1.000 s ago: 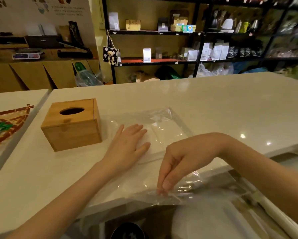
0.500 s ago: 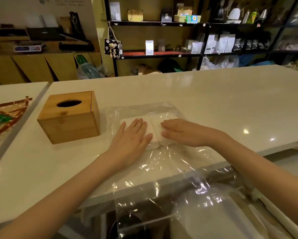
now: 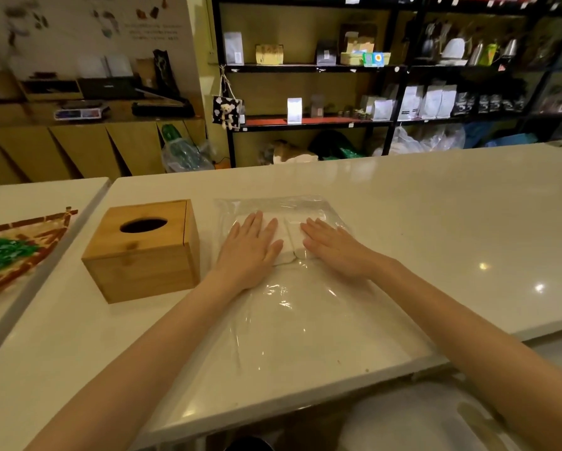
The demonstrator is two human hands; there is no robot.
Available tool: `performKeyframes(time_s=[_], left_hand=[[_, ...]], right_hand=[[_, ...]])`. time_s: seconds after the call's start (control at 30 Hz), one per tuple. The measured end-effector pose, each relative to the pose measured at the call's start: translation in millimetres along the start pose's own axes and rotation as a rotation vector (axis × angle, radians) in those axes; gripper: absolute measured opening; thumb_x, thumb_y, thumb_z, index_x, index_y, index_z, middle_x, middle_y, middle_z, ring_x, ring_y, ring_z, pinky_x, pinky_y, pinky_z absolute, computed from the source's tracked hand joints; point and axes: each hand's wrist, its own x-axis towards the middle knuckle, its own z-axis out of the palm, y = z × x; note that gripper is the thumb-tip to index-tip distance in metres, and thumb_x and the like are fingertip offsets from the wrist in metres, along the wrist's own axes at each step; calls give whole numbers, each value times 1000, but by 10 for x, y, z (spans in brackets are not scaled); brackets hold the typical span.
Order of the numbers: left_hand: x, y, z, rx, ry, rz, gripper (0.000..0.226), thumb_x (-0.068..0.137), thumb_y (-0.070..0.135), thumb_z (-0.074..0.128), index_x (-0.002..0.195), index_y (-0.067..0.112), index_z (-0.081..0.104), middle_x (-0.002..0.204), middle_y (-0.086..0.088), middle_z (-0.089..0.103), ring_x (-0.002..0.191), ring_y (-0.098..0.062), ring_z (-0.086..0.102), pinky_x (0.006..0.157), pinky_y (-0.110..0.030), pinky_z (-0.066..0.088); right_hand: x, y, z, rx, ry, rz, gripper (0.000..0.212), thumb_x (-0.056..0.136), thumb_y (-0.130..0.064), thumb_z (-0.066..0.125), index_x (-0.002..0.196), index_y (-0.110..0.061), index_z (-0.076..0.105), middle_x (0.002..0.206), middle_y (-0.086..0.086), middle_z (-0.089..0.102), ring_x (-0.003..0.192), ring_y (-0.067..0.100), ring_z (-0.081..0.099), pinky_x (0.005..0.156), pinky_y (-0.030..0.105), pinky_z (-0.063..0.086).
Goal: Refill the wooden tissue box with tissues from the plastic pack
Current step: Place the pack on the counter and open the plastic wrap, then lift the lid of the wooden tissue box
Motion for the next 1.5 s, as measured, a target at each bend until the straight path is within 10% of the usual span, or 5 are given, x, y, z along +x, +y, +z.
performKeyframes(time_s=[0.6, 0.97, 1.27, 1.5], left_hand=[[-537, -80, -707, -146, 223, 171, 59, 90, 52, 14, 144, 29, 11, 156, 11, 4, 140, 0, -1, 109, -20, -6], [-1000, -1243, -1047, -317, 163, -268, 82, 70, 73, 42, 140, 33, 27, 153, 12, 21, 141, -11, 18, 113, -35, 17], [-1108, -1503, -1109, -447, 94, -269, 114, 36, 84, 55, 138, 36, 35, 149, 20, 27, 123, 6, 21, 111, -34, 22], [-1055, -1578, -1171, -441, 98, -271, 98, 44, 77, 58, 131, 33, 46, 143, 13, 42, 124, 1, 31, 109, -36, 28]], right_hand=[[83, -591, -209, 56, 257, -263, 57, 96, -42, 32, 147, -26, 12, 158, -6, 8, 144, 6, 3, 113, 24, 1], [472, -1616, 81, -19, 72, -451, 81, 84, -57, 47, 147, -27, 8, 158, -8, 6, 144, 9, 8, 114, 27, 8], [633, -1642, 81, -288, 44, -507, 79, 85, -64, 33, 148, -22, 10, 158, -3, 10, 144, 10, 8, 116, 31, -2], [696, -1660, 81, -351, 88, -543, 95, 71, -77, 6, 146, -20, 22, 154, -1, 26, 141, 13, 23, 116, 32, 4]])
